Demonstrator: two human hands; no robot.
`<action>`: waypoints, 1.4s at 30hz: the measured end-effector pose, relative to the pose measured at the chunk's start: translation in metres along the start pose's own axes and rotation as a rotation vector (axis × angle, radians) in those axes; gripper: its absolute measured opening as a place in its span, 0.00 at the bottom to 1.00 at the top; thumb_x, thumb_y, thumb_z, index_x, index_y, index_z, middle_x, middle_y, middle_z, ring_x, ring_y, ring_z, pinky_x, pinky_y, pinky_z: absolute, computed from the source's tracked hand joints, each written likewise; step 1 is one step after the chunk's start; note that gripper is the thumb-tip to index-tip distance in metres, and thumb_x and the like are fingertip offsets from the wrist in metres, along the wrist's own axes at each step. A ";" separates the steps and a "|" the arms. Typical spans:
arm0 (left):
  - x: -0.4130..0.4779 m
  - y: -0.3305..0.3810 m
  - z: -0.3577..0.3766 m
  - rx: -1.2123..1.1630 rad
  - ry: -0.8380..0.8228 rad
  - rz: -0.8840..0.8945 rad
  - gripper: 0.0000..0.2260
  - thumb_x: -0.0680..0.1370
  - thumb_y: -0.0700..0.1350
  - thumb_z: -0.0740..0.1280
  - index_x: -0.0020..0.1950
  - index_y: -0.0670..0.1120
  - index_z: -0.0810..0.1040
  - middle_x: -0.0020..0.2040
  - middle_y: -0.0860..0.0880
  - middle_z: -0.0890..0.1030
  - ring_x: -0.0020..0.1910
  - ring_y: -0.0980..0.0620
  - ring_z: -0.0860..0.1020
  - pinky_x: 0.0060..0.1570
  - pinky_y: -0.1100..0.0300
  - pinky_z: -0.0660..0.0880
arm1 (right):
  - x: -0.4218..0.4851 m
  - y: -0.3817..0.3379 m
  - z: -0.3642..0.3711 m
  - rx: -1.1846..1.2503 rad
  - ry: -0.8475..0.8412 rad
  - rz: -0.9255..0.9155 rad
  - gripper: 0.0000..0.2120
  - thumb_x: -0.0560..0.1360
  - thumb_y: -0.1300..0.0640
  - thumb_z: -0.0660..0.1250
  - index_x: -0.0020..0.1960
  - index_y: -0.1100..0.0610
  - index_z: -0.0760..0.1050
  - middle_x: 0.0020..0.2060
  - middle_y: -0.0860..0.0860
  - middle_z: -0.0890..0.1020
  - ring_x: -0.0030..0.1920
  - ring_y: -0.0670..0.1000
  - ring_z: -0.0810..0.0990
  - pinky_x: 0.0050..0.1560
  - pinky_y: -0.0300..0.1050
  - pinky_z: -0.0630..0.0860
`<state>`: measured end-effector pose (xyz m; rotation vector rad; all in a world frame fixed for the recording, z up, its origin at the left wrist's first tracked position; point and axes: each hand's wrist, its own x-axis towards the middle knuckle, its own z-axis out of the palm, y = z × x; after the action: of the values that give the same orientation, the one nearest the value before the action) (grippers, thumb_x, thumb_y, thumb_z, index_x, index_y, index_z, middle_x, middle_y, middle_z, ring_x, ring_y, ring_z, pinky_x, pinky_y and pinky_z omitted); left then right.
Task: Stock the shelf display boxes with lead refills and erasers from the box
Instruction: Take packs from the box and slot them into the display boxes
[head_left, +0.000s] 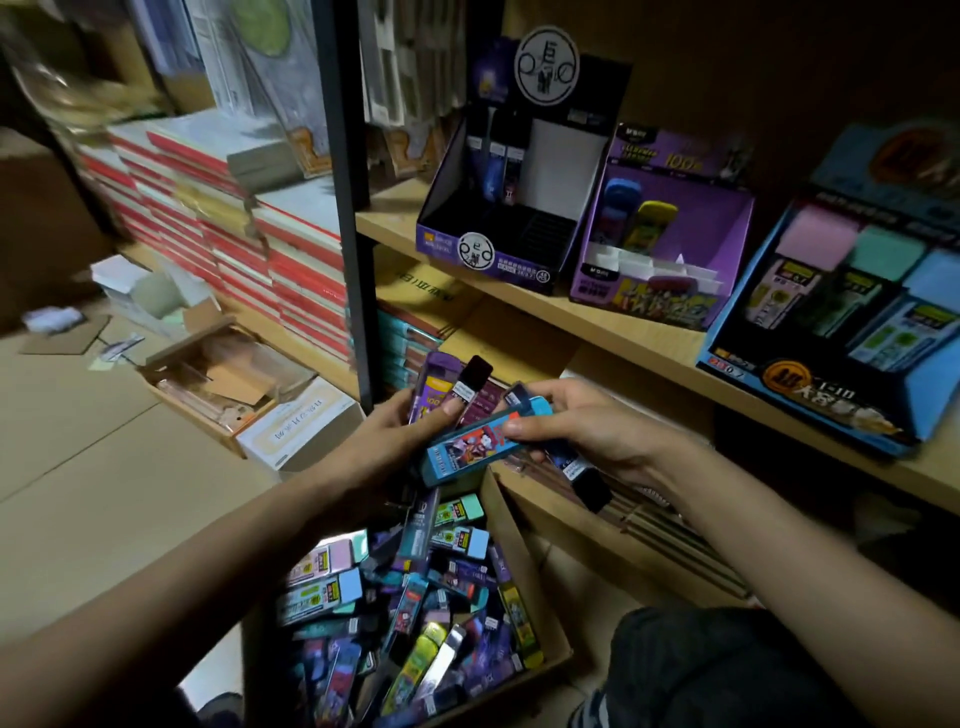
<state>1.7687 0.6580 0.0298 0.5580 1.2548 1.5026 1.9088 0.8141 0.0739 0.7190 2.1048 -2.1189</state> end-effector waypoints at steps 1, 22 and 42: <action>0.000 0.004 0.002 0.002 -0.006 0.002 0.18 0.73 0.50 0.68 0.61 0.46 0.73 0.43 0.47 0.85 0.38 0.52 0.83 0.31 0.63 0.77 | 0.002 -0.004 0.001 -0.001 0.000 -0.011 0.11 0.72 0.62 0.69 0.53 0.61 0.76 0.44 0.56 0.82 0.44 0.55 0.74 0.32 0.32 0.74; 0.035 0.036 0.011 -0.018 0.188 0.231 0.19 0.72 0.40 0.70 0.61 0.40 0.72 0.45 0.46 0.83 0.38 0.54 0.83 0.31 0.64 0.77 | 0.009 -0.035 -0.035 0.051 0.291 -0.253 0.15 0.76 0.71 0.61 0.60 0.59 0.71 0.48 0.55 0.83 0.46 0.49 0.83 0.45 0.37 0.77; 0.033 0.040 0.030 -0.008 0.100 0.240 0.19 0.65 0.44 0.71 0.54 0.43 0.74 0.41 0.49 0.85 0.38 0.53 0.84 0.32 0.64 0.77 | -0.007 -0.025 -0.033 -0.164 0.234 -0.057 0.17 0.66 0.49 0.72 0.47 0.58 0.71 0.30 0.53 0.82 0.22 0.45 0.70 0.22 0.33 0.65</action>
<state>1.7663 0.7044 0.0672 0.6532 1.2933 1.7528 1.9149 0.8449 0.1018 0.9367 2.4098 -1.9421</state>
